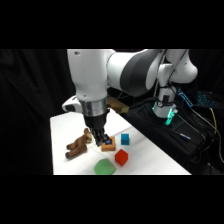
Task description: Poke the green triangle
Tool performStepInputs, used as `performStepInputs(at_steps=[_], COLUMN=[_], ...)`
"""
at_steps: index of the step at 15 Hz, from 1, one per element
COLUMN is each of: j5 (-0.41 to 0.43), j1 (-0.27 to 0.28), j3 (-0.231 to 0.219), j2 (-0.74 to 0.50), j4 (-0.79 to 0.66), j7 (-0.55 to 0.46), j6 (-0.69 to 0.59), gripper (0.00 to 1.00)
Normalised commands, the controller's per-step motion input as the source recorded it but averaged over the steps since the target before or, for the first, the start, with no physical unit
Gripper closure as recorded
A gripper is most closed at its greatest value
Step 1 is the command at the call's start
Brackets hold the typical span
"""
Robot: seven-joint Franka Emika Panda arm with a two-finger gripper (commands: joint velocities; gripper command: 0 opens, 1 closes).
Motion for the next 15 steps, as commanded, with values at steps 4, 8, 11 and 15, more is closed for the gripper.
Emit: performStepInputs(at_steps=[4, 8, 11, 15], j5=[-0.046, -0.002, 0.015, 0.074], j1=[0.051, 0.045, 0.047, 0.008], j3=[-0.02, -0.026, -0.061, -0.037], j2=[0.34, 0.4, 0.39, 0.33], j4=[0.23, 0.32, 0.38, 0.37], j7=[-0.02, -0.06, -0.04, -0.08], j6=[0.18, 0.16, 0.06, -0.04], gripper=[0.96, 1.0, 1.0, 1.0])
